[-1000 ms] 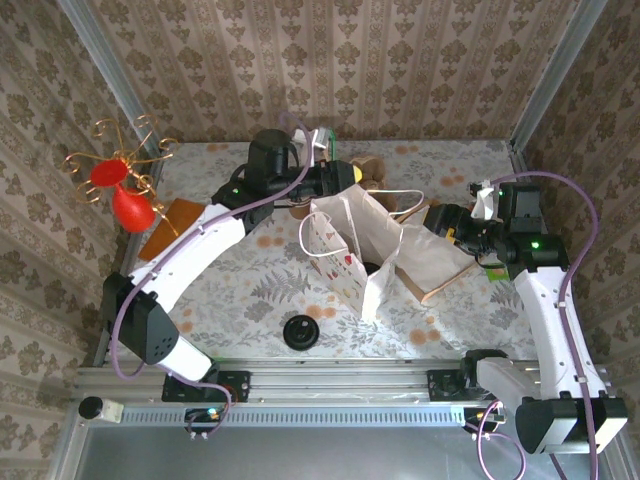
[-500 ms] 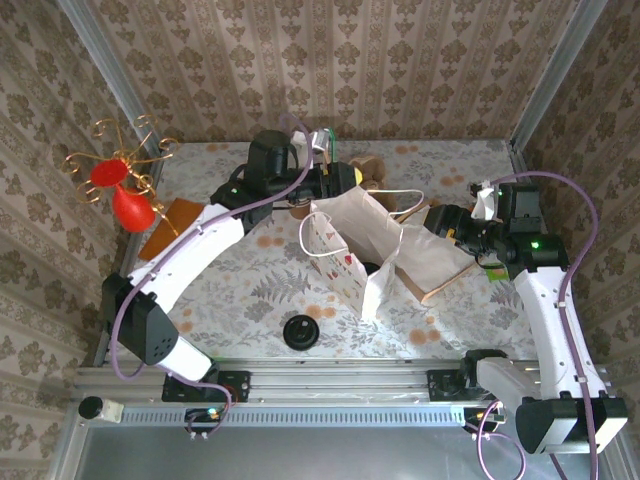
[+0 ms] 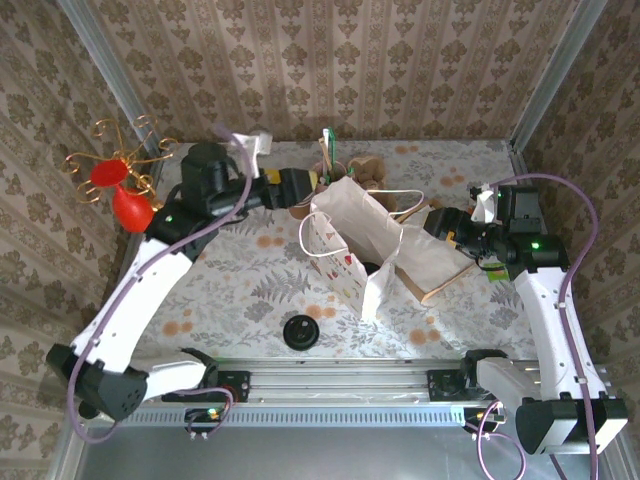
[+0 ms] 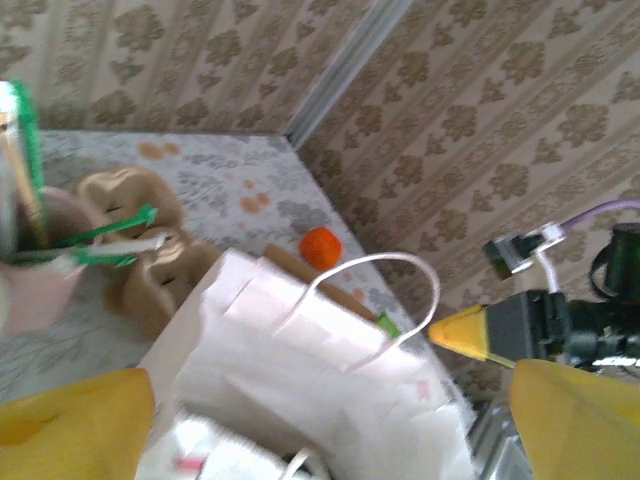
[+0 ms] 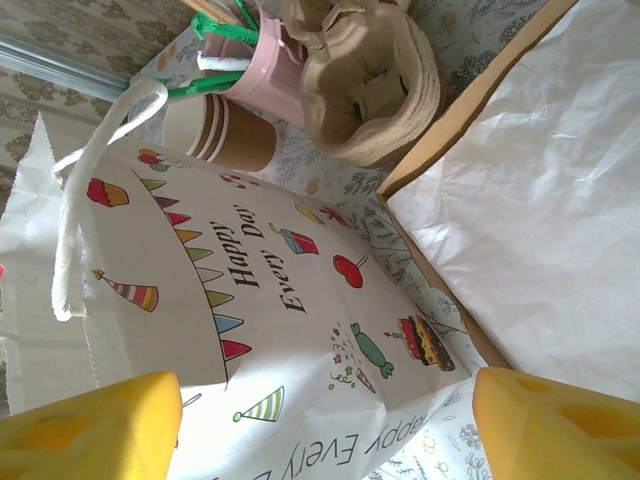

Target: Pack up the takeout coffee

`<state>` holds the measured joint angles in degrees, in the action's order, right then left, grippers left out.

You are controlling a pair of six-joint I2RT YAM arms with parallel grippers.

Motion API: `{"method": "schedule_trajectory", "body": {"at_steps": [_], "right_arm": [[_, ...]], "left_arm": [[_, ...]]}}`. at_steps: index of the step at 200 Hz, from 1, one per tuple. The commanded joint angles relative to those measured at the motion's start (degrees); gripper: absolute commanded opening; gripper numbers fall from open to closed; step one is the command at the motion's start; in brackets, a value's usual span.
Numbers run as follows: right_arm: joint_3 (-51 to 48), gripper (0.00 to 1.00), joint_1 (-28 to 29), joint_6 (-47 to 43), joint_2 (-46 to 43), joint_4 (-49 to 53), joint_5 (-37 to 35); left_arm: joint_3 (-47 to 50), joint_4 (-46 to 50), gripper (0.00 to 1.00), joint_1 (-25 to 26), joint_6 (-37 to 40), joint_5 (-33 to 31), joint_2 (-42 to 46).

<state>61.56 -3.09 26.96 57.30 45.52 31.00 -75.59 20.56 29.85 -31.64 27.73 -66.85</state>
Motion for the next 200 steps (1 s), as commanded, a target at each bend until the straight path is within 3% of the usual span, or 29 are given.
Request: {"method": "schedule_trajectory", "body": {"at_steps": [1,65,113,149,200], "right_arm": [[2.1,0.78,0.4,-1.3,-1.0,1.9,-1.4],[3.3,0.81,0.4,-2.7,-0.9,5.4,-5.0],[4.5,0.85,0.4,-5.1,-0.6,10.1,-10.8],[2.8,1.0,0.4,-6.1,1.4,11.7,-13.8],[-0.5,1.0,0.4,-5.9,7.7,10.5,-17.3]], "left_arm": [[5.5,4.3,1.0,-1.8,2.2,-2.7,4.5],[17.8,7.6,1.0,-2.5,2.5,-6.3,13.4],[23.7,8.4,1.0,-2.6,2.5,-9.5,14.3],[27.3,8.7,1.0,-2.5,5.7,-14.7,15.8],[29.6,8.1,1.0,-3.5,13.0,-16.7,15.1]]}}
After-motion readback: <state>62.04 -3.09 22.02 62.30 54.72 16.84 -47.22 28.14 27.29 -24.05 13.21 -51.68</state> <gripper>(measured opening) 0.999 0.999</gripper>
